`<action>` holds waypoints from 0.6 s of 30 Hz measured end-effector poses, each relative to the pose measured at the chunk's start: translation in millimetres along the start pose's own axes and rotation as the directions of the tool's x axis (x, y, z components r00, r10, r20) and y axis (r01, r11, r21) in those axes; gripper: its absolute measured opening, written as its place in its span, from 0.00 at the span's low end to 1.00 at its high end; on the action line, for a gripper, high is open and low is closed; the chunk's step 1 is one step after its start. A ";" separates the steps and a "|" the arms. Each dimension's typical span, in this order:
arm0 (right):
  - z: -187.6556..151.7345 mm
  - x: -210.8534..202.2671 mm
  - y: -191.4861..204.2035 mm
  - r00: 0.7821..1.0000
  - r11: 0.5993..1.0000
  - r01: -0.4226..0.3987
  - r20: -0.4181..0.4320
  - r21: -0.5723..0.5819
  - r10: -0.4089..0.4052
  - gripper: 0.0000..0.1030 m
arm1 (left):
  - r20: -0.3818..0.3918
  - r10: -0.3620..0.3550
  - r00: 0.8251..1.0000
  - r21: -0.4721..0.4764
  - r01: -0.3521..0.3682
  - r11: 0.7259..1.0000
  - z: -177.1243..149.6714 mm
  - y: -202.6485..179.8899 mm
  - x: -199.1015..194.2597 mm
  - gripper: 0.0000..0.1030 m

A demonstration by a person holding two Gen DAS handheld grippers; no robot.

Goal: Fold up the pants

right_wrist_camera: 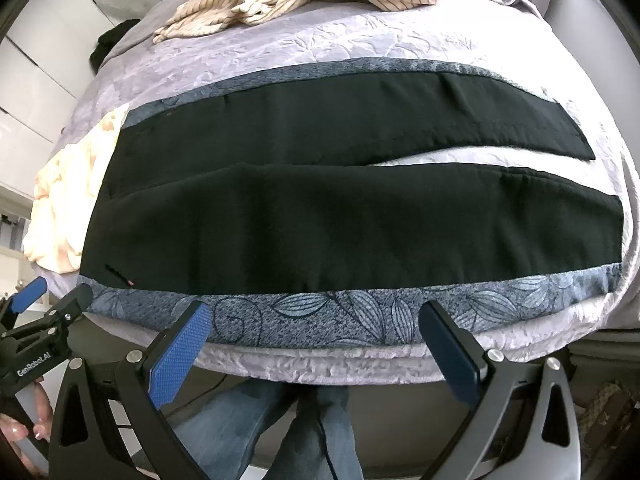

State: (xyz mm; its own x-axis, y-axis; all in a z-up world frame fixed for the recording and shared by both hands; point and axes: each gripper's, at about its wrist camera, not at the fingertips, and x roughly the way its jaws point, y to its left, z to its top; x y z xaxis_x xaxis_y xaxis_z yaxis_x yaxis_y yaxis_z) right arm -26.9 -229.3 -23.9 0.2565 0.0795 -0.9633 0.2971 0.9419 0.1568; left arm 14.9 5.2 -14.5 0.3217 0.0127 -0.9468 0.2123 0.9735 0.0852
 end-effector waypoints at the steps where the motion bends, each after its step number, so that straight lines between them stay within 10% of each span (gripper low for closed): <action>1: 1.2 2.1 -1.0 1.000 1.000 -0.008 0.003 0.001 0.008 1.00 | 0.002 -0.002 1.000 -0.001 0.002 1.000 1.3 -0.2 1.8 1.00; 18: -3.6 39.8 0.5 0.991 0.991 -0.131 -0.011 0.028 0.132 1.00 | -0.033 -0.002 0.999 -0.037 0.001 0.999 -6.3 -4.5 39.0 1.00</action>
State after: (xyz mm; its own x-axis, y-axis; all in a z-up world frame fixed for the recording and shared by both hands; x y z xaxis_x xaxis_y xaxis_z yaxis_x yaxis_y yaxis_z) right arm -19.8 -224.6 -62.9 0.2833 0.2064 -0.9366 0.2868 0.9137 0.2881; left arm 20.6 2.7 -53.7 0.2904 0.0183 -0.9567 0.1780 0.9813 0.0729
